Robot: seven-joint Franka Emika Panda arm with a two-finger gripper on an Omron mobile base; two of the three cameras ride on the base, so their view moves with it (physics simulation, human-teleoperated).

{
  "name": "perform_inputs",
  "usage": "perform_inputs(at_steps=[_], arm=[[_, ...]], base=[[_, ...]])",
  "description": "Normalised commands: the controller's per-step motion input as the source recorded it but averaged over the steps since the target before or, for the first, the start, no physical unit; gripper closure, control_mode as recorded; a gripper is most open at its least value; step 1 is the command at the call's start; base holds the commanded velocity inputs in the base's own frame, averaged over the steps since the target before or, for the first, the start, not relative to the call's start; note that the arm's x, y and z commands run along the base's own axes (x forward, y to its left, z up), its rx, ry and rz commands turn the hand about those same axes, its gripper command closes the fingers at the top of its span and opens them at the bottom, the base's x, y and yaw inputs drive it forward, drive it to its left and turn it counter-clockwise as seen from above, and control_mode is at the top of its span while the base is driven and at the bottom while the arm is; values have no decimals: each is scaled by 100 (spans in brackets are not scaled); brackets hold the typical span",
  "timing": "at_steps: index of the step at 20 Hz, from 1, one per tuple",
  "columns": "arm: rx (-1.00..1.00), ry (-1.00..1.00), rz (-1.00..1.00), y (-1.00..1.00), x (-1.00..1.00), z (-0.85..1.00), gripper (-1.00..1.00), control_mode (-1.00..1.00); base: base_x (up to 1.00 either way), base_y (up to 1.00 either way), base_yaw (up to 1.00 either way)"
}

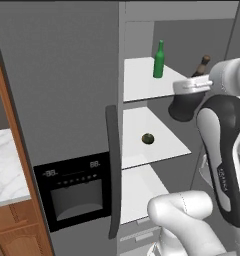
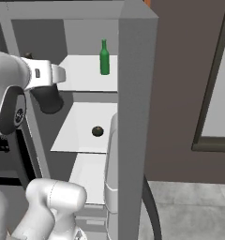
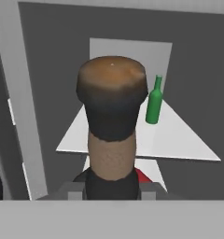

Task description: Place the beer and liquor on the top shelf of the fridge to keep them out of children's reach, and place the squash on lower shelves for easy access.

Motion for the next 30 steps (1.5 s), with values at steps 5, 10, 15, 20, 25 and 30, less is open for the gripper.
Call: perform_inputs(at_steps=[5,10,15,20,25,30], arm=[[1,-3,0,-18,57,0,100,-100],[1,0,0,-6,53,1,100,-100],[0,1,0,0,43,0,100,-100],[0,0,0,0,44,0,100,-100],[0,0,0,0,48,-5,100,-100],[0,0,0,0,49,-20,100,-100]], base=[[0,0,0],[0,0,0],[0,0,0],[0,0,0],[0,0,0],[0,0,0]])
